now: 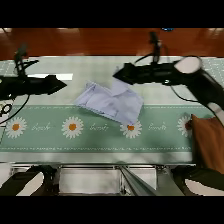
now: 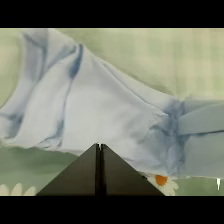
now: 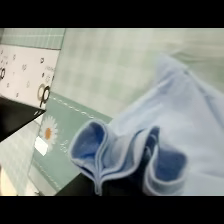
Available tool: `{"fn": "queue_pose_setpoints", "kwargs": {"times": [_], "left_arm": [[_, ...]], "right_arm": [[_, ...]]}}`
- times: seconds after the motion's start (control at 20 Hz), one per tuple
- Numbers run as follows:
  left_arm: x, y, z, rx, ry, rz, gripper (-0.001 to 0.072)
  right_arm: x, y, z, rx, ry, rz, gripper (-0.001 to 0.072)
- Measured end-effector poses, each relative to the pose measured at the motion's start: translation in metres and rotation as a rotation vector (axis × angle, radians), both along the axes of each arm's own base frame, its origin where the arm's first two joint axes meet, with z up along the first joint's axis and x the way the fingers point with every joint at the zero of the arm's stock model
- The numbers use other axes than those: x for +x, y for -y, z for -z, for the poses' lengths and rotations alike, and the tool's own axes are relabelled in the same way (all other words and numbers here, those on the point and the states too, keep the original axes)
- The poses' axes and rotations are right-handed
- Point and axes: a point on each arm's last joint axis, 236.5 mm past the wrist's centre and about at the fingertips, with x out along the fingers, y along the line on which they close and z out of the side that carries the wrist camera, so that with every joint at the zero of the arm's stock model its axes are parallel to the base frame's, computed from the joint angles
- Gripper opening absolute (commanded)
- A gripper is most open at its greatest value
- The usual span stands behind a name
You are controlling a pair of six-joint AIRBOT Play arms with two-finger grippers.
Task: Fold the shirts.
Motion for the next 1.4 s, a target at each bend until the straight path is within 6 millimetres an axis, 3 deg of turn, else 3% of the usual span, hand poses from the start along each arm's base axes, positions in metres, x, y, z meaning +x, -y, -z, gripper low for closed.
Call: {"fn": "queue_pose_setpoints", "kwargs": {"times": [0.15, 0.3, 0.35, 0.4, 0.45, 0.55, 0.7, 0.85, 1.0, 1.1, 1.25, 1.35, 1.4], "left_arm": [[-0.018, -0.016, -0.007, 0.005, 0.039, -0.048, 0.0017], [-0.024, -0.022, -0.009, 0.009, 0.056, -0.069, 0.0017], [-0.025, -0.022, -0.008, 0.010, 0.058, -0.072, 0.0017], [-0.026, -0.023, -0.007, 0.011, 0.057, -0.071, 0.0017], [-0.026, -0.023, -0.007, 0.011, 0.059, -0.073, 0.0017], [-0.025, -0.024, -0.005, 0.015, 0.059, -0.072, 0.0017], [-0.016, -0.034, -0.006, 0.025, 0.085, -0.108, 0.0017], [-0.006, -0.055, -0.016, 0.032, 0.115, -0.171, 0.0017], [-0.010, -0.076, -0.022, 0.033, 0.104, -0.210, 0.0017], [-0.017, -0.081, -0.021, 0.032, 0.084, -0.212, 0.0017], [-0.033, -0.077, -0.012, 0.017, 0.047, -0.200, 0.0017], [-0.044, -0.072, -0.002, 0.003, 0.021, -0.195, 0.0017], [-0.048, -0.070, 0.003, -0.006, 0.012, -0.196, 0.0017]], "right_arm": [[0.020, -0.050, 0.035, 0.025, -0.064, -0.049, 0.0021], [0.030, -0.084, 0.067, 0.047, -0.122, -0.080, 0.0022], [0.032, -0.092, 0.074, 0.054, -0.136, -0.085, 0.0133], [0.034, -0.099, 0.082, 0.064, -0.153, -0.088, 0.0373], [0.035, -0.104, 0.088, 0.070, -0.166, -0.091, 0.0416], [0.035, -0.110, 0.094, 0.082, -0.176, -0.101, 0.0415], [0.039, -0.097, 0.088, 0.109, -0.200, -0.120, 0.0413], [0.047, -0.038, 0.046, 0.152, -0.211, -0.155, 0.0408], [0.031, 0.058, 0.001, 0.023, -0.149, -0.191, 0.0408], [0.009, 0.134, 0.007, -0.236, -0.140, -0.113, 0.0408], [-0.025, 0.253, 0.035, -0.564, -0.199, 0.241, 0.0419], [-0.051, 0.287, 0.061, -0.597, -0.226, 0.405, 0.0420], [-0.061, 0.291, 0.078, -0.585, -0.244, 0.442, 0.0420]]}}
